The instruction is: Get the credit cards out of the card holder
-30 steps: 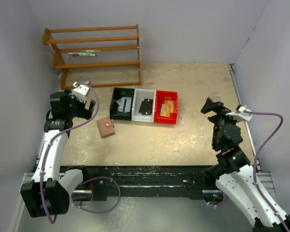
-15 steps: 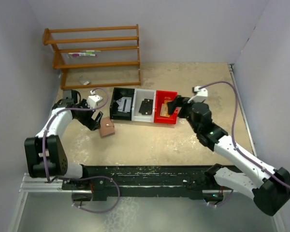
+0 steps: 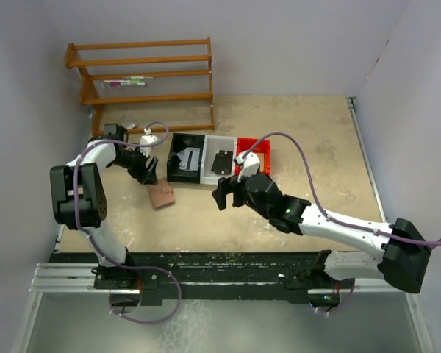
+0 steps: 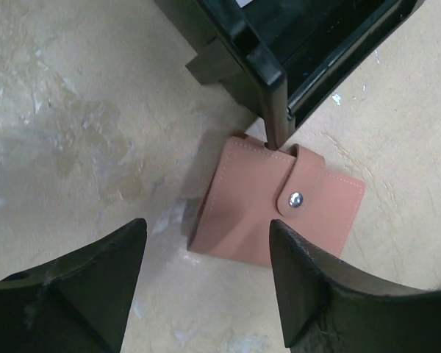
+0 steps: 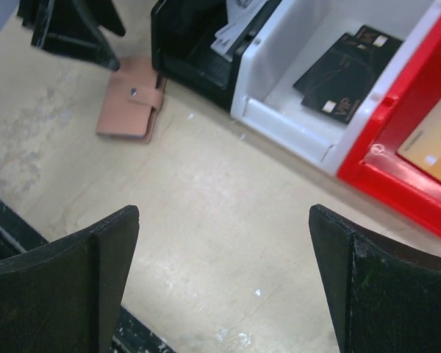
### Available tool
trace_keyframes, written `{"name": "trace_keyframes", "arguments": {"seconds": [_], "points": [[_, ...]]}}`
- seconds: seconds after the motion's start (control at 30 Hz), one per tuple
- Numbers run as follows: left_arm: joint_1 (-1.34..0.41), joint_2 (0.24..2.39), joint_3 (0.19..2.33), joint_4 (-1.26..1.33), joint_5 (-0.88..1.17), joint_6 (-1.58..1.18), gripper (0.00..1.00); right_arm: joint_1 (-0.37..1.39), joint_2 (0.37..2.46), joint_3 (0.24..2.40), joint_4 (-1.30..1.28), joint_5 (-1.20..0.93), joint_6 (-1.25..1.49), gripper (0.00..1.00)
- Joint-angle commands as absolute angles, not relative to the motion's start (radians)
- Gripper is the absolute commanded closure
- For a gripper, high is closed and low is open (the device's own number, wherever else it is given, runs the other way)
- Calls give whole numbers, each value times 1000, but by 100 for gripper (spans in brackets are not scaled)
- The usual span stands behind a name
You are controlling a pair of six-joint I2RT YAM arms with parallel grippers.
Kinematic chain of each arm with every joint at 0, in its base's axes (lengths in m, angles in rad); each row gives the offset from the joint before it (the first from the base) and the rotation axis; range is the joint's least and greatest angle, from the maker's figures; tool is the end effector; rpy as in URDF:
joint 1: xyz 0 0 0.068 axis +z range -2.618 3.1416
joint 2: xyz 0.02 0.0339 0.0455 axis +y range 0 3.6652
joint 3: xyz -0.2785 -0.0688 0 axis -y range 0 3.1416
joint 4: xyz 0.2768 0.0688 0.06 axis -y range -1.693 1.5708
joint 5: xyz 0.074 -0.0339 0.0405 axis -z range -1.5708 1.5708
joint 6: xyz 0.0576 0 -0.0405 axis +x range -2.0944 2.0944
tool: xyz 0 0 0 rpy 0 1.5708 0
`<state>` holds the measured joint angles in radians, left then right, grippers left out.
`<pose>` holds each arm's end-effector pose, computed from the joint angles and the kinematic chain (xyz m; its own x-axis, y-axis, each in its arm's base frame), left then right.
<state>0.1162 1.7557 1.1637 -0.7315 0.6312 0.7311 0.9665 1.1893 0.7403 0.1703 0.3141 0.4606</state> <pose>0.3654 0.0084 0.1657 -0.6836 0.4629 -0.5642 0.6801 0.6845 -0.2625 0.1939 0.2495 0.2705 -0.4129 0.1460 -0.8990 -0.4804 0.8037 0.3512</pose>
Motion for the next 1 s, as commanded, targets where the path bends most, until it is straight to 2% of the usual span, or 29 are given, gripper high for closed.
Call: {"name": "trace_keyframes", "arguments": {"seconds": [0.0, 0.2, 0.3, 0.4, 0.57, 0.7, 0.97], "points": [[112, 1827, 1238, -797, 719, 800, 32, 1017, 1215, 796, 219, 294, 455, 0], [112, 1855, 1198, -781, 714, 831, 42, 1046, 1234, 803, 226, 283, 451, 0], [112, 1847, 1171, -763, 705, 842, 52, 1046, 1237, 802, 234, 262, 451, 0], [110, 1837, 1141, -739, 697, 847, 67, 1047, 1248, 804, 242, 239, 452, 0], [110, 1810, 1140, -771, 733, 841, 98, 1047, 1270, 807, 251, 212, 458, 0], [110, 1727, 1139, -830, 783, 853, 100, 1047, 1285, 813, 254, 167, 475, 0], [83, 1464, 1161, -994, 890, 901, 100, 1034, 1358, 906, 213, -63, 471, 0]]}}
